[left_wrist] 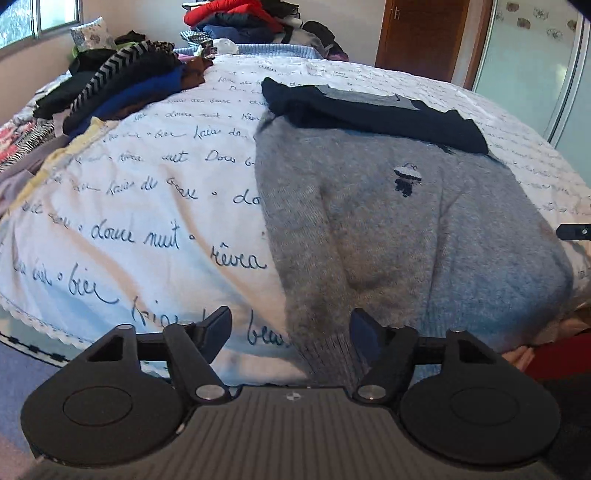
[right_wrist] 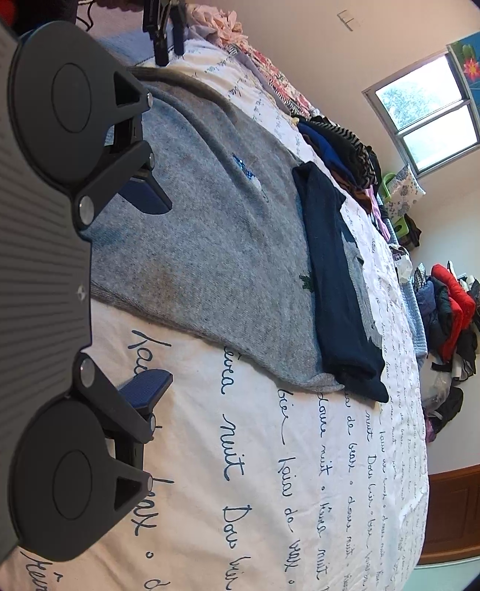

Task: Fold small clothes
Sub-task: 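Move the left tool to the sweater hem and grasp it, then grasp the grey hem with the right tool beside the left tool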

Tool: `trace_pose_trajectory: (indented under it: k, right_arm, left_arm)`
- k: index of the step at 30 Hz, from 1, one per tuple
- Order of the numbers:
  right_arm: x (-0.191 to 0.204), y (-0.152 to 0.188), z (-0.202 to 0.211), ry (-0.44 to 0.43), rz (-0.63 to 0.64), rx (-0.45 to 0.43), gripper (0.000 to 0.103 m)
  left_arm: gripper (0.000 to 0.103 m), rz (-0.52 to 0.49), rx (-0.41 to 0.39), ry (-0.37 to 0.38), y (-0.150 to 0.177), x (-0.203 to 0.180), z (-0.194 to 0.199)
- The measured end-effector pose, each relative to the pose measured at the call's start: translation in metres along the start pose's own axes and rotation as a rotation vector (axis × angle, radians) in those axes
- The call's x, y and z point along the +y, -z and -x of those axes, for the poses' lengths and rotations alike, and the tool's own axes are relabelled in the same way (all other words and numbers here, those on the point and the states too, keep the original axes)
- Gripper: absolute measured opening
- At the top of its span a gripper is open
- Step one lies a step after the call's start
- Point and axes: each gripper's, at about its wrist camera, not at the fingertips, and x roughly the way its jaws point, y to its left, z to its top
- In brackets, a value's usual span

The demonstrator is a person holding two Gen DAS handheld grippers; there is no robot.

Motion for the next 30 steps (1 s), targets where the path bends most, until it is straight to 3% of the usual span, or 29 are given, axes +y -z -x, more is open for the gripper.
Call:
trace_pose_trajectory:
  k: [8, 10, 12, 14, 16, 24, 29, 30]
  right_arm:
    - [0.003, 0.003, 0.000, -0.005, 0.020, 0.014, 0.092]
    - [0.003, 0.005, 0.001, -0.013, 0.024, 0.019, 0.092]
    - [0.000, 0.006, 0.003, -0.026, 0.021, 0.023, 0.092]
    - [-0.004, 0.008, 0.007, -0.050, 0.008, 0.027, 0.092]
    - [-0.010, 0.010, 0.011, -0.088, -0.011, 0.032, 0.092]
    - [-0.036, 0.024, 0.024, -0.292, -0.099, 0.102, 0.092]
    - [-0.035, 0.038, 0.018, -0.439, -0.104, 0.190, 0.092]
    - [-0.035, 0.041, 0.012, -0.459, -0.117, 0.212, 0.092]
  left_arm:
    - [0.063, -0.008, 0.053, 0.083, 0.014, -0.004, -0.017]
    - [0.053, -0.015, 0.068, 0.101, 0.018, -0.007, -0.020]
    - [0.031, -0.017, 0.094, 0.132, 0.020, -0.009, -0.023]
    - [0.019, -0.024, 0.113, 0.140, 0.020, -0.011, -0.024]
    - [0.015, -0.041, 0.112, 0.128, 0.020, -0.013, -0.022]
    - [0.016, -0.042, 0.101, 0.123, 0.020, -0.010, -0.020]
    - [0.033, -0.024, 0.074, 0.135, 0.022, -0.009, -0.024]
    - [0.032, -0.019, 0.072, 0.135, 0.021, -0.009, -0.024]
